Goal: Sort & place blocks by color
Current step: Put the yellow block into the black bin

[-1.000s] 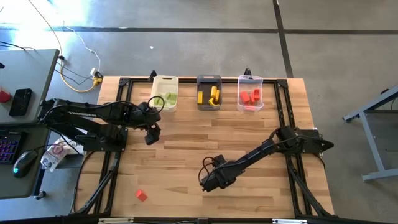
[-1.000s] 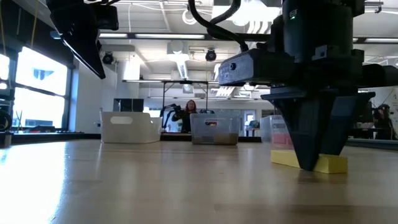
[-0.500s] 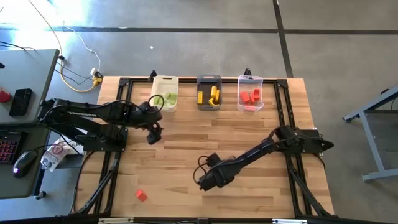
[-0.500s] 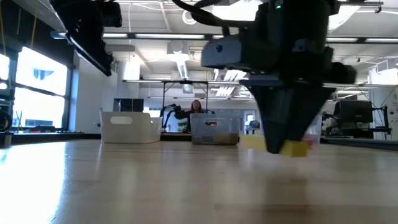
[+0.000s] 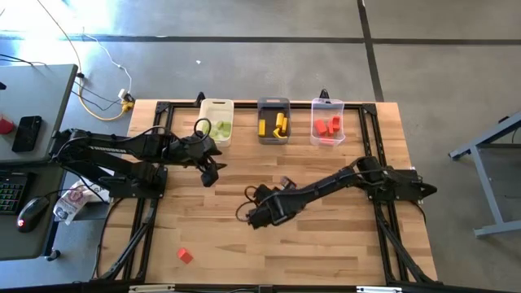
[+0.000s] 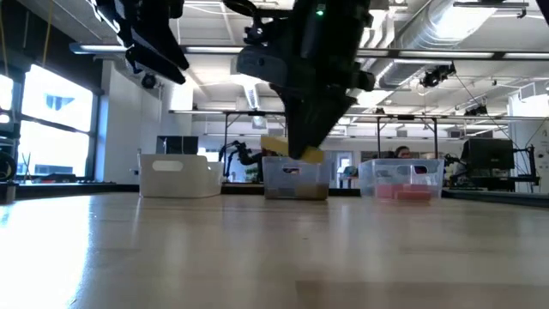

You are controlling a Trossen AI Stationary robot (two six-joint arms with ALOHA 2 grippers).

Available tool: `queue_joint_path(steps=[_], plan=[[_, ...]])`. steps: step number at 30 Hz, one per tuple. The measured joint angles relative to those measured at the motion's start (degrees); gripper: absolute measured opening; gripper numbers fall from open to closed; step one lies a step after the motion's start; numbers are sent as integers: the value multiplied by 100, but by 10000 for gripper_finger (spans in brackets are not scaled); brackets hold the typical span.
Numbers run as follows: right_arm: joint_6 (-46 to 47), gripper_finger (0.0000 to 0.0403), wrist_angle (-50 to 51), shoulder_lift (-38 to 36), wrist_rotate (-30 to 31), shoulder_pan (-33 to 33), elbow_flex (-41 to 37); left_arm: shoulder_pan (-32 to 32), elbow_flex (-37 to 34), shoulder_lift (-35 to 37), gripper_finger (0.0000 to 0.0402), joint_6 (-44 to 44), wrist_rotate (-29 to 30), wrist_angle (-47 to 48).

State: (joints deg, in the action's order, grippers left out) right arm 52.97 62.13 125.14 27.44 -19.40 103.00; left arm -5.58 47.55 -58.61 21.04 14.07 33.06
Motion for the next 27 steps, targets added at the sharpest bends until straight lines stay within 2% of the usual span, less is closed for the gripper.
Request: queue_joint_path(steps=[11,17,23,27], plan=[[-1615,71,-3,-11,753,367,717,-31,0,0,225,571,-6,-219],[-2310,71,-16,-15,1279,434,1116,-143,0,0,225,1063,-416,-534],[-2853,71,-167,-17,1702,494,1255,-168,0,0,225,1290,-507,-678],[-3277,71,-420,-20,1740,550,1255,-166,0,0,225,1380,-507,-828]])
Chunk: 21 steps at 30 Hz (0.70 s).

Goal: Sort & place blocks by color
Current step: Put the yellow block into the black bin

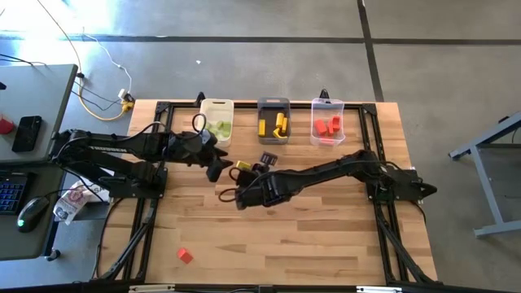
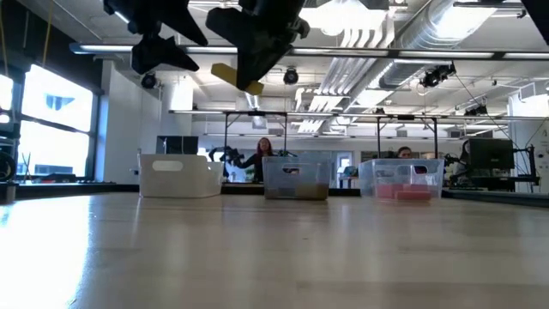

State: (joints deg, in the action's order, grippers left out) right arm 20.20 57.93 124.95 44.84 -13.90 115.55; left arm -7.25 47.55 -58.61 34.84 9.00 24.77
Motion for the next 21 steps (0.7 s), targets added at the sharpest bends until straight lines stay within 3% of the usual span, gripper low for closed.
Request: queue_joint_path(steps=[11,21], plan=[[-1134,71,-1026,1,203,40,0,15,0,-28,225,58,-147,-209],[-1418,71,-1565,0,319,40,0,16,-2,-79,224,-24,-132,-202]])
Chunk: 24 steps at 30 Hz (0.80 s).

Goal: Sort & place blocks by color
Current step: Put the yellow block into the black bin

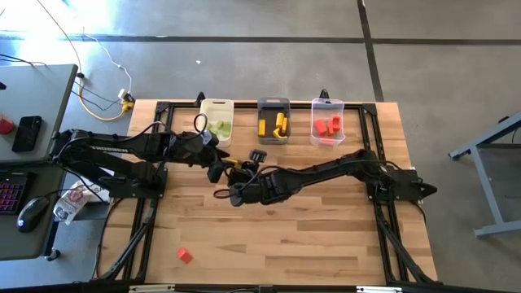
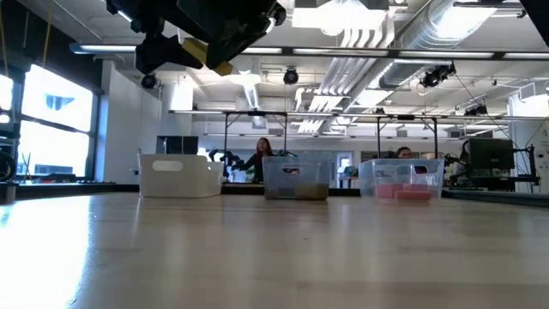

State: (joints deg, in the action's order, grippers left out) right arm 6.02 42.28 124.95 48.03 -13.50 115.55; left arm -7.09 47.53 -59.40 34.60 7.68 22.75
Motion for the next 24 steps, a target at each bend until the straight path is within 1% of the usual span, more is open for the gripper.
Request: queue_joint_path(steps=[5,10,19,24], plan=[[-205,71,-99,0,4,0,0,-1,0,0,199,-99,9,2],[-246,72,-106,0,192,2,0,1,0,0,154,-247,2,-2],[-220,72,-137,0,151,79,0,-3,0,4,75,-764,25,-77],[-200,72,-147,2,149,81,-2,-3,0,4,52,-1063,25,-50]])
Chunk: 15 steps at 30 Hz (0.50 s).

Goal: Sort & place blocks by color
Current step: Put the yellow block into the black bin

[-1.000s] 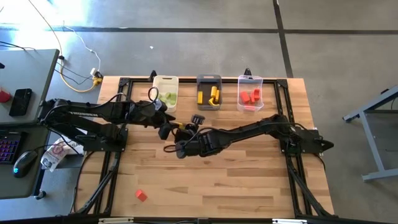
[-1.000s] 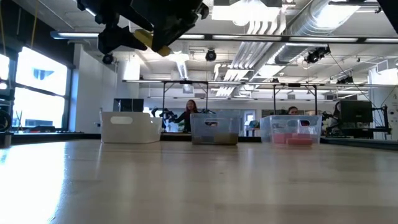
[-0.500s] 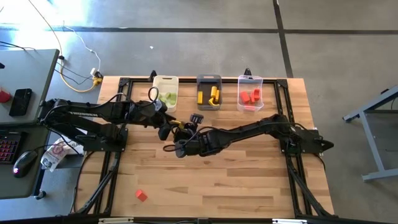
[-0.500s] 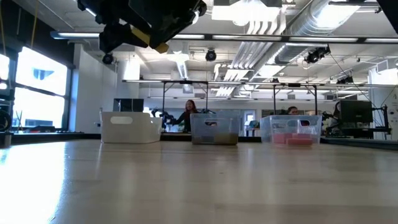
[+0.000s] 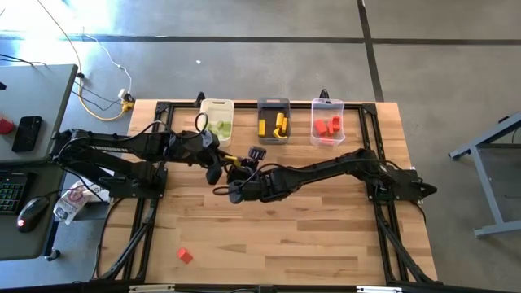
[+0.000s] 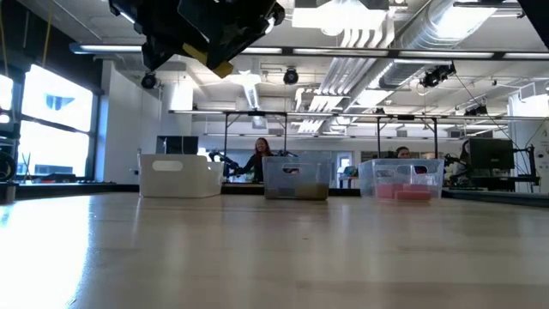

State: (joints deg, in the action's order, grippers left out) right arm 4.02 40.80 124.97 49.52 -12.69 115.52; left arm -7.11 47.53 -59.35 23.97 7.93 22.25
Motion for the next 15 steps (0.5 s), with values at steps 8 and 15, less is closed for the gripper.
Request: queue_joint_path(steps=[8,15], plan=[[111,103,-3,-2,-71,0,0,3,0,0,47,-272,-30,42],[385,181,-13,0,-307,2,0,7,0,0,45,-464,29,225]])
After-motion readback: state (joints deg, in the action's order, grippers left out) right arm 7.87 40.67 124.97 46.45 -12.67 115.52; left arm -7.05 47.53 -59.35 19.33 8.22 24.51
